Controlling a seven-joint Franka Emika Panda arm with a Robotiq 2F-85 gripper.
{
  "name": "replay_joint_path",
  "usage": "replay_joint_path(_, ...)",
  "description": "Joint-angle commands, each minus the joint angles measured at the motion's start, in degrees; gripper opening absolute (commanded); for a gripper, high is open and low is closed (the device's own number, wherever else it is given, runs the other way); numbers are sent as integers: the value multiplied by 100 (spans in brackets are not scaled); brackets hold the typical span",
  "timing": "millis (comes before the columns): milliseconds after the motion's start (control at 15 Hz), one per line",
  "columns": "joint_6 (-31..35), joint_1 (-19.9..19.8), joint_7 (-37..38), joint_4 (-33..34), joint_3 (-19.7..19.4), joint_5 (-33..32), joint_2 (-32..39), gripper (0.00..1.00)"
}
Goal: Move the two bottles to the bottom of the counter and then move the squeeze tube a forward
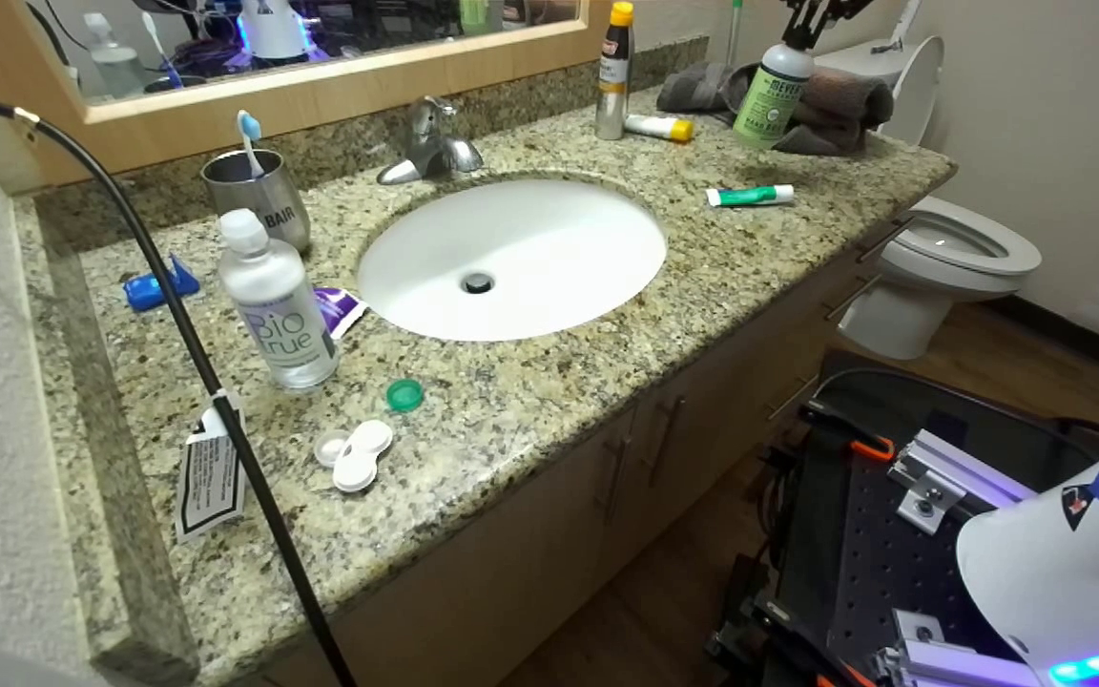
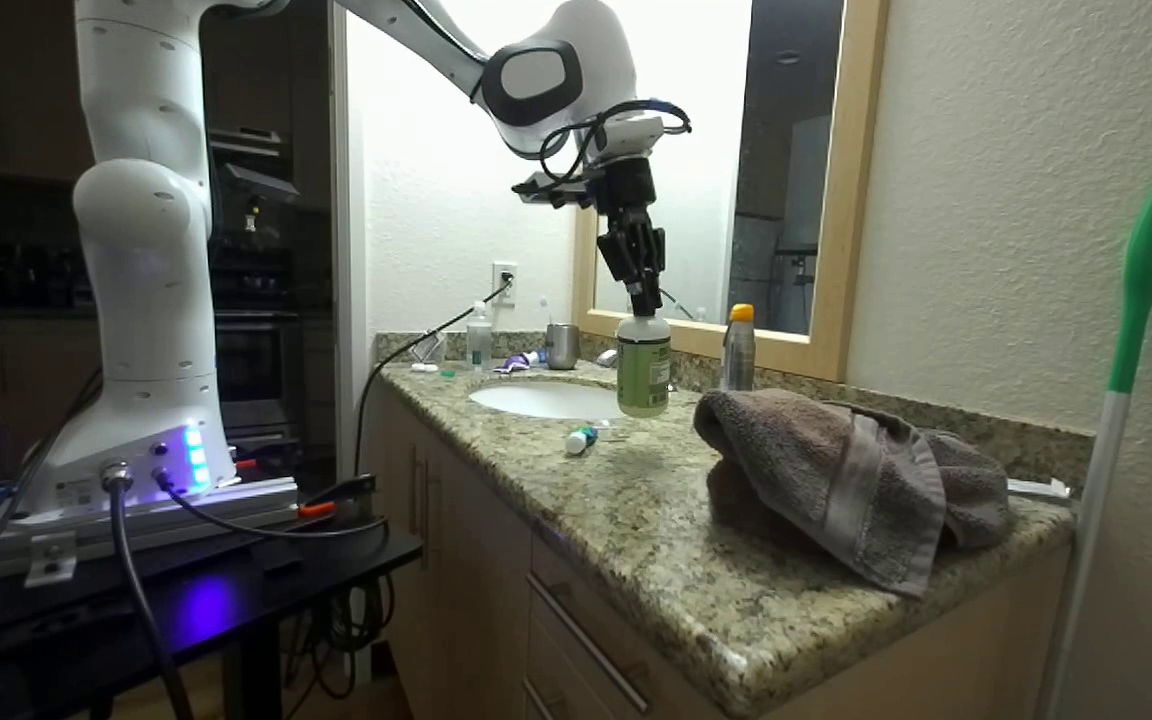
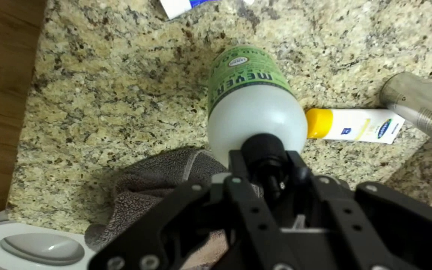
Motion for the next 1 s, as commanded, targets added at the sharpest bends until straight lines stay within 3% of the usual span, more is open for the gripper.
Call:
replay_joint_path(0,-3,-159,-18,2,154,19,9,30)
replay_joint_path(67,114,-168,222,-41,139,-452,121,8)
replay_joint_path(400,577,-394,1137,-554,-249,-2499,418,8)
replay_joint_path(600,526,-472,754,-768,-395,-2238,314,8)
replay_joint_path(933,230,-579,-369,-842,-401,-612,231,8)
